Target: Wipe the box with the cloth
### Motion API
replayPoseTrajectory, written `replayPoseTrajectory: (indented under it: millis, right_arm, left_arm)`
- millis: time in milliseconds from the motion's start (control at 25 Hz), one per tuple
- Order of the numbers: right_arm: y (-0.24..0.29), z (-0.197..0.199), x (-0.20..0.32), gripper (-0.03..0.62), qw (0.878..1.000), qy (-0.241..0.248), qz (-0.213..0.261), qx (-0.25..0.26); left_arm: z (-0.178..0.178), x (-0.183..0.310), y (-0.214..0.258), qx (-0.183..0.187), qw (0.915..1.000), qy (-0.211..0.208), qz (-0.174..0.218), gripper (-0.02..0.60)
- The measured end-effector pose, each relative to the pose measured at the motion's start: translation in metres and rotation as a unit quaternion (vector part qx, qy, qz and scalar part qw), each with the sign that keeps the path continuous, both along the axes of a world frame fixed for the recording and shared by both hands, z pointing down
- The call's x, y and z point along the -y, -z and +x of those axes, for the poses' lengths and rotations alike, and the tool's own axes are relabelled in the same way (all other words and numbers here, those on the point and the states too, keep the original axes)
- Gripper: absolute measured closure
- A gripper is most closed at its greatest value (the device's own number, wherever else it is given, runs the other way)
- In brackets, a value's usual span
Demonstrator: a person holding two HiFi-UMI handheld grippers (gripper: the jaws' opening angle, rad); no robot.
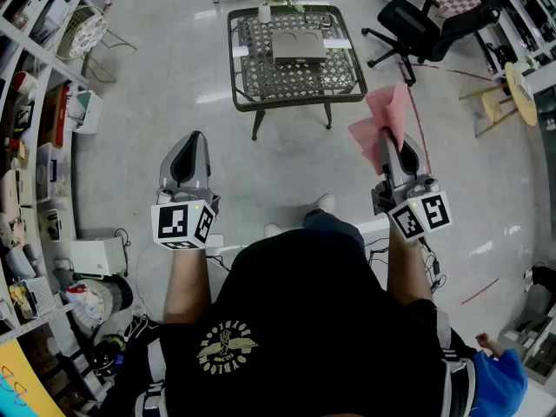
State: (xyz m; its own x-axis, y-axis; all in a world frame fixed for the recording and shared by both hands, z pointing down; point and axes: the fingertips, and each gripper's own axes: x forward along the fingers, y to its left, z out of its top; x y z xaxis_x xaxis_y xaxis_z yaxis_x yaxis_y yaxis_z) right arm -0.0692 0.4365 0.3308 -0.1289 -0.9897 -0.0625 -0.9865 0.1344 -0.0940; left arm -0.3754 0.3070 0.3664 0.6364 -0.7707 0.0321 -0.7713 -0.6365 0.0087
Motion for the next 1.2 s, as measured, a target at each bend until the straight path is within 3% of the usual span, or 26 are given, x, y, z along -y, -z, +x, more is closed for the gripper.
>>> replayPoseTrajectory:
  millis: [560, 1200]
  right_arm:
    - [-0.005, 0.057, 0.0, 0.576, 1.0, -0.015, -0.003, 0.008]
    - [-0.028, 0.127, 0.101, 0.576, 0.999, 0.022, -0.015, 0.018]
  left_arm:
    - [0.06, 0.024, -0.008, 0.006, 0.9998, -0.02, -0.004, 0.581]
    - [0.13, 0.104, -0.023, 0.024, 0.9994, -0.008, -0.023, 0.581]
